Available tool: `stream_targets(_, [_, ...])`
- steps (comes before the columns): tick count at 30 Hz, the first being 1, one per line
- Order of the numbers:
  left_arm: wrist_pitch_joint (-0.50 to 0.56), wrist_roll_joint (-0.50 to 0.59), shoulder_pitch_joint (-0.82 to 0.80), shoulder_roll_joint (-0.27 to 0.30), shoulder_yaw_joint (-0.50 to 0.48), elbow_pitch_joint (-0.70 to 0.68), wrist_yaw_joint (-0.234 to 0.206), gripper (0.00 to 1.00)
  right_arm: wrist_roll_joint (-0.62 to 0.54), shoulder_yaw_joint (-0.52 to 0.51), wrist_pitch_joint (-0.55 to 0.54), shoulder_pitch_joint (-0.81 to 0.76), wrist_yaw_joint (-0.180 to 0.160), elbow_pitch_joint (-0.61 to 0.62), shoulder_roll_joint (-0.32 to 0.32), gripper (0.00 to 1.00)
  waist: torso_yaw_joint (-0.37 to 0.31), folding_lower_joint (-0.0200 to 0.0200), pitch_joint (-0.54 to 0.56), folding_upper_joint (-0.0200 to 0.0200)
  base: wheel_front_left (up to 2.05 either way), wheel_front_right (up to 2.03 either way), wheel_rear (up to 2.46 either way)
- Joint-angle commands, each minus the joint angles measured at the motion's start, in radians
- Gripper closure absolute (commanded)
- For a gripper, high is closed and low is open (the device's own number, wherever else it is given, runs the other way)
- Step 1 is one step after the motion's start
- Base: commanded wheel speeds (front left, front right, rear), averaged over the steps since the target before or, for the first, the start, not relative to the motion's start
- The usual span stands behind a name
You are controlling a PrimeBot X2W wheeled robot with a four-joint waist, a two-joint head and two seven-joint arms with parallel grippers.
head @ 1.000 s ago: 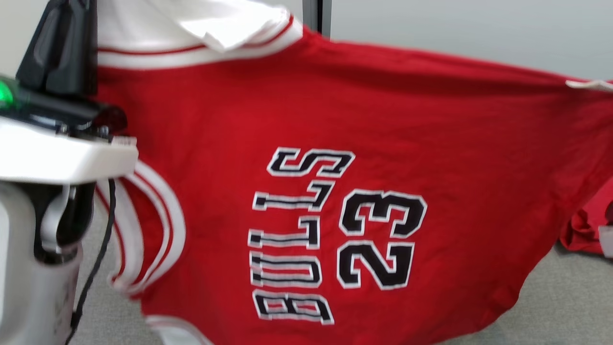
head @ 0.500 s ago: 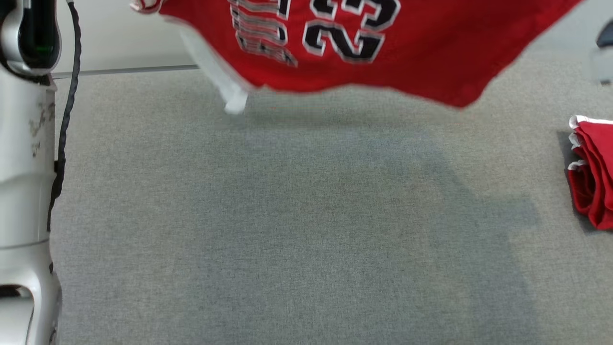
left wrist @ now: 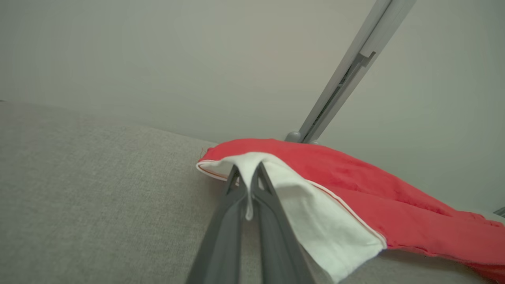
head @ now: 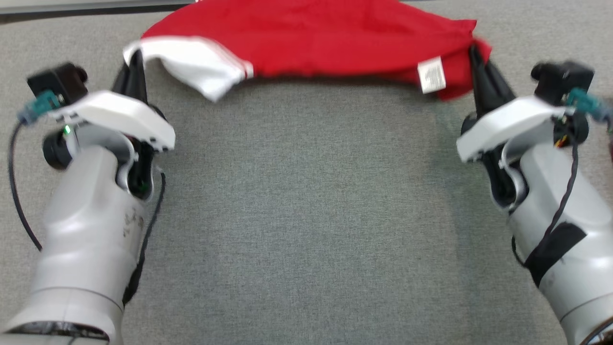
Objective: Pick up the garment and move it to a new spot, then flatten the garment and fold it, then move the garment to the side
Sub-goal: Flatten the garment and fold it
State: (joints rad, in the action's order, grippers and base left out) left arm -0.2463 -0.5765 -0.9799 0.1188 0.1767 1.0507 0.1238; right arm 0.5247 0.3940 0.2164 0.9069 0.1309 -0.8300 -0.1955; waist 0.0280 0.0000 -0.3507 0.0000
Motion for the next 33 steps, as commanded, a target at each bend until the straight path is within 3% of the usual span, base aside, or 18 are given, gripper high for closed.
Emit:
stream_targets(1, [-0.009,-0.019,0.012,-0.001,-0.005,0.013,0.008,1.00,0.022,0.006,0.017,-0.019,0.000,-0.019,0.000,1.00,0.010,0.0000,-0.022,0.0000,0.00,0.00,0.00])
stream_targets(4, [-0.017,-0.047,0.072,-0.018,0.003,0.035,0.007,1.00,0.068,0.037,0.038,-0.068,0.000,-0.064,0.009,1.00,0.011,0.0000,-0.037,0.0000,0.00,0.00,0.00])
stream_targets(7, [-0.019,-0.073,0.127,0.006,-0.011,-0.005,0.008,1.00,0.108,0.049,0.048,-0.116,0.000,-0.061,0.006,1.00,0.005,0.0000,-0.035,0.0000,0.00,0.00,0.00])
stream_targets(13, [-0.018,-0.027,0.363,0.073,-0.100,-0.216,0.007,1.00,0.126,-0.018,0.050,-0.339,-0.001,0.129,-0.036,1.00,-0.008,0.0000,0.053,0.0000,0.00,0.00,0.00])
stream_targets(19, [-0.018,0.019,0.634,0.090,-0.123,-0.364,-0.007,1.00,0.100,-0.065,0.050,-0.617,-0.001,0.304,-0.077,1.00,-0.009,0.0000,0.176,0.0000,0.00,0.00,0.00])
stream_targets(22, [0.006,0.030,0.780,0.092,-0.116,-0.481,-0.045,1.00,0.082,-0.090,0.050,-0.746,-0.001,0.378,-0.095,1.00,-0.005,0.0000,0.223,0.0000,0.00,0.00,0.00])
stream_targets(26, [0.106,0.043,1.001,0.108,-0.109,-0.736,-0.127,1.00,0.068,-0.124,0.047,-0.892,-0.001,0.466,-0.108,1.00,0.000,0.0000,0.271,0.0000,0.00,0.00,0.00])
stream_targets(33, [0.315,0.065,1.330,0.136,-0.107,-1.205,-0.279,1.00,0.037,-0.257,-0.020,-1.121,-0.001,0.609,-0.064,1.00,0.026,0.0000,0.326,0.0000,0.00,0.00,0.00])
